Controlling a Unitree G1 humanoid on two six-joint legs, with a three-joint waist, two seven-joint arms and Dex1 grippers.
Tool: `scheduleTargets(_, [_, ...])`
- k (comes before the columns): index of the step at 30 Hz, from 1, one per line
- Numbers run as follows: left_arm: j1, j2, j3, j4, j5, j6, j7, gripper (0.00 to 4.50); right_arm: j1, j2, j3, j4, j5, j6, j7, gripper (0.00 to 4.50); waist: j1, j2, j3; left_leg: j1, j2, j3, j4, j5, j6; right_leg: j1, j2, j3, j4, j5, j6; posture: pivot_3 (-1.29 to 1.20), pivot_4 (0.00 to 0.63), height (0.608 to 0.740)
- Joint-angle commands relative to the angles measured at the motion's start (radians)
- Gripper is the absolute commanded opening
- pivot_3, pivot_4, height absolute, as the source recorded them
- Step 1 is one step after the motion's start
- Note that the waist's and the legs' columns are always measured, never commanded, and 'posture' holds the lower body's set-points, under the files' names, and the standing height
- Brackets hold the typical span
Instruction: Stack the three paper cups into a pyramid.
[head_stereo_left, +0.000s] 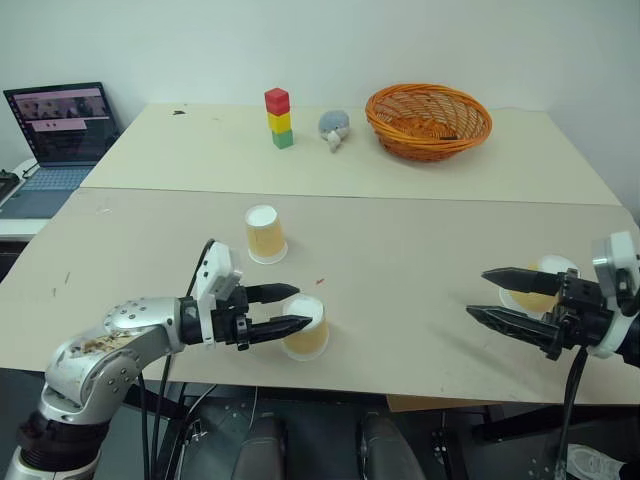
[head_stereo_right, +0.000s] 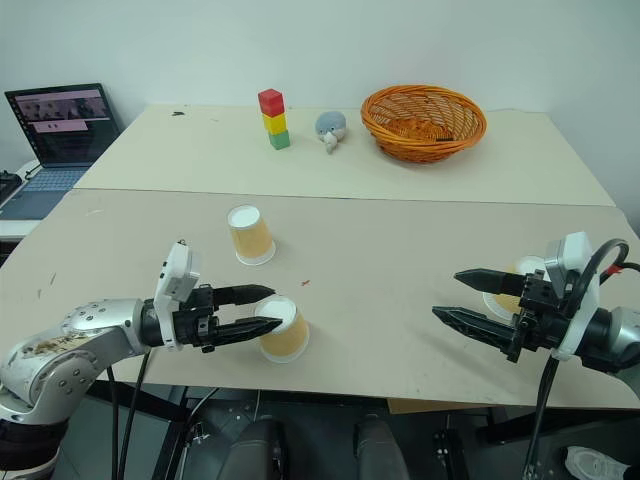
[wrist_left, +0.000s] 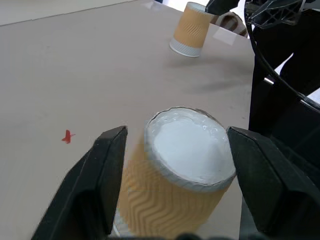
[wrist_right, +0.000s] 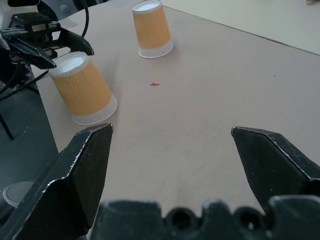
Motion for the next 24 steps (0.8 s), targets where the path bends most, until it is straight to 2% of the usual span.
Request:
scheduleTargets(1, [-0.018,0.000,0.006,-0.020,0.033,-0.036,0.009,4.41,-0.008,-0.005,-0.032,-0.015,0.014,-0.011,0.002,4.50,0.000,0.000,0.000,0.000,0.000,0.000,0.000,0.000,0.000,0.000,0.000,0.000,0.000,0.000,0.000,0.00,0.150,0.640])
scheduleTargets(2, [-0.015,-0.001,-0.001,-0.024,0.054,-0.044,0.020,4.41,-0.008,-0.006,-0.032,-0.016,0.013,-0.010,0.002,4.50,0.000,0.000,0.000,0.000,0.000,0.000,0.000,0.000,0.000,0.000,0.000,0.000,0.000,0.000,0.000,0.00,0.150,0.640])
scheduleTargets(8, [-0.005,-0.015,0.017,-0.043,-0.020,-0.025,-0.003,4.41,-0.012,-0.011,-0.033,-0.013,0.015,-0.007,0.005,4.50,0.000,0.000,0.000,0.000,0.000,0.000,0.000,0.000,0.000,0.000,0.000,0.000,0.000,0.000,0.000,0.00,0.150,0.640])
scheduleTargets(14, [-0.065,-0.024,0.020,-0.048,-0.117,0.032,0.016,4.41,-0.019,-0.016,-0.027,-0.011,0.012,-0.007,0.005,4.50,0.001,0.000,0.000,0.000,0.000,0.000,0.000,0.000,0.000,0.000,0.000,0.000,0.000,0.000,0.000,0.00,0.150,0.640])
scheduleTargets(24, [-0.044,0.016,-0.045,-0.018,-0.024,-0.006,-0.050,4.41,-0.017,-0.008,-0.035,-0.021,0.019,-0.003,-0.007,4.50,-0.001,0.000,0.000,0.000,0.000,0.000,0.000,0.000,0.000,0.000,0.000,0.000,0.001,0.000,0.000,0.00,0.150,0.640])
